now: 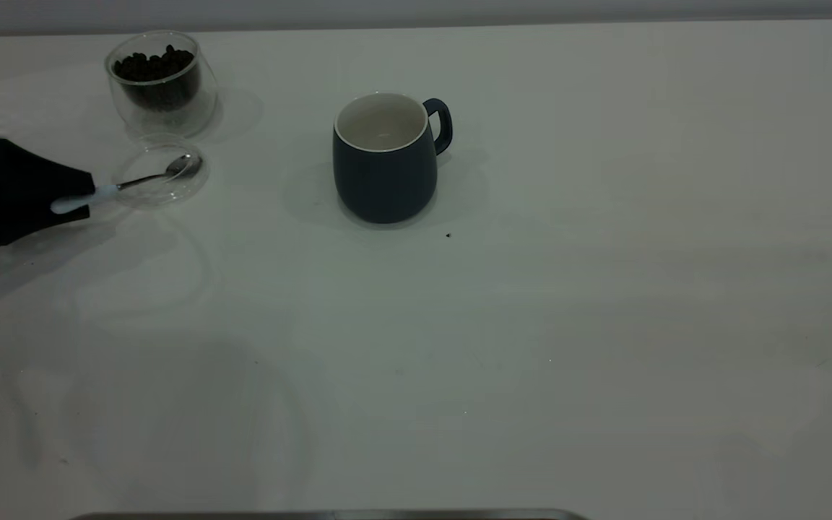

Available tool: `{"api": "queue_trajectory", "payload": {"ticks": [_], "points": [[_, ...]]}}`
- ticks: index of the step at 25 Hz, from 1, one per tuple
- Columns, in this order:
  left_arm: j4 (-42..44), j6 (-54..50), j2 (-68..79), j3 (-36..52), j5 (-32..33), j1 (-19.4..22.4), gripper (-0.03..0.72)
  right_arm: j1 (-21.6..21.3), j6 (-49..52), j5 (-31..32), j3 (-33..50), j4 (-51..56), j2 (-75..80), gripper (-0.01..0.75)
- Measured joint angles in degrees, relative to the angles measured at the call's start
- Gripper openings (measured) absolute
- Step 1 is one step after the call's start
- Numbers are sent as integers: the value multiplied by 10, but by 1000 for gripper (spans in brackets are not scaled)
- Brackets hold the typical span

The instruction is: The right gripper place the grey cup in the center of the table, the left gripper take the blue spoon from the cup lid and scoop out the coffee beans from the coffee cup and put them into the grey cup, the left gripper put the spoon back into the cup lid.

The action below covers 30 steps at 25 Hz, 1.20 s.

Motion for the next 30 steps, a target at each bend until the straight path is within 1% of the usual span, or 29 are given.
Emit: {"api": "queue_trajectory", "payload": {"ticks": [3,6,9,13,16,23,26,30], "points": [[-2,-11,0,0,23,1,393,0,0,0,0,0,0,453],[-18,-15,0,0,59,6,405,0,0,0,0,0,0,453],[-26,-15,-7,0,87,23,405,0,0,0,0,0,0,453],[-27,-31,-27,0,96,55,405,0,0,0,0,0,0,453],[-18,-53,-32,0,103,70,405,0,0,0,0,0,0,453],[-16,-64,-58,0,109,76,405,0,0,0,0,0,0,453],[-16,-70,-104,0,109,77,405,0,0,0,0,0,0,453],[-15,-95,-217,0,110,77,405,0,0,0,0,0,0,453]]}}
